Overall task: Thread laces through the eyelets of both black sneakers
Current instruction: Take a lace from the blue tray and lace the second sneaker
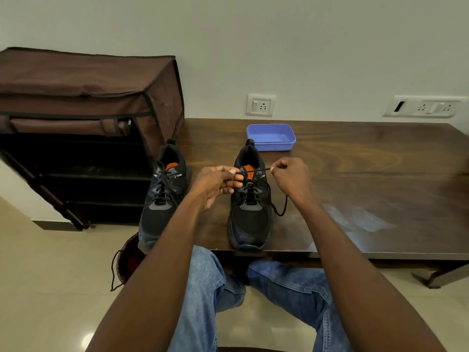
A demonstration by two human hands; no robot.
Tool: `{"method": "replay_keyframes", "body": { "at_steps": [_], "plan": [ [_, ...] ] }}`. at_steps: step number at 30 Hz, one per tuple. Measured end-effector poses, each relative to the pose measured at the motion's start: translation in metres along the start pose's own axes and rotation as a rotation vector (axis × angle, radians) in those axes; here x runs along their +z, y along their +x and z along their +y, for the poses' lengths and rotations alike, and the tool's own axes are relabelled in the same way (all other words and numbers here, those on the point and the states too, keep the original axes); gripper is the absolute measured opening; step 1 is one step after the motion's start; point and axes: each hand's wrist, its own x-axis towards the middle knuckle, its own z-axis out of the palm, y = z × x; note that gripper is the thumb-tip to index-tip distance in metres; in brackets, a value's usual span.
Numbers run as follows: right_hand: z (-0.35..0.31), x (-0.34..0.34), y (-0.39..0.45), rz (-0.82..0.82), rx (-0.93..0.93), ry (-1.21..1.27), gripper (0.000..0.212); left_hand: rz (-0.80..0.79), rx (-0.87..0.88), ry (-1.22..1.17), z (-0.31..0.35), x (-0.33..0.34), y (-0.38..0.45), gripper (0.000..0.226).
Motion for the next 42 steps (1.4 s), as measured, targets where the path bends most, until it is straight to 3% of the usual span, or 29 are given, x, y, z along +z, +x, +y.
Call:
{"method": "replay_keyframes", "body": {
  "at_steps": [3,6,9,11,14,20,26,35,42],
  "plan": [
    [0.003,0.004,-0.003,0.061,0.006,-0.175,0.021,-0.033,0.022,-0.001,0.001,0.005,-0.003,0.012],
    [0.004,0.01,-0.004,0.069,-0.134,-0.367,0.016,0.069,0.085,0.097,-0.001,0.011,-0.003,0.006],
    [-0.007,0.015,-0.008,-0.137,-0.252,-0.115,0.036,0.189,0.2,0.236,-0.004,0.014,-0.005,0.012],
    [-0.015,0.019,-0.015,-0.238,-0.238,0.085,0.03,0.201,0.221,0.243,-0.003,0.018,-0.008,0.014],
    [-0.015,0.026,-0.016,-0.204,-0.207,0.203,0.017,0.199,0.225,0.238,-0.002,0.021,-0.011,0.013],
    [-0.009,0.033,-0.007,-0.172,-0.135,0.3,0.012,0.224,0.234,0.227,-0.006,0.024,-0.005,0.022],
    [-0.004,0.04,0.003,0.019,-0.244,0.009,0.019,0.369,0.215,0.34,-0.015,0.019,0.014,0.016],
    [-0.004,0.053,0.011,-0.002,-0.357,-0.155,0.02,0.365,0.163,0.371,-0.023,0.023,0.022,0.012],
    [-0.002,0.057,0.013,-0.032,-0.31,-0.148,0.02,0.348,0.164,0.373,-0.022,0.024,0.018,0.011]
  ]
}}
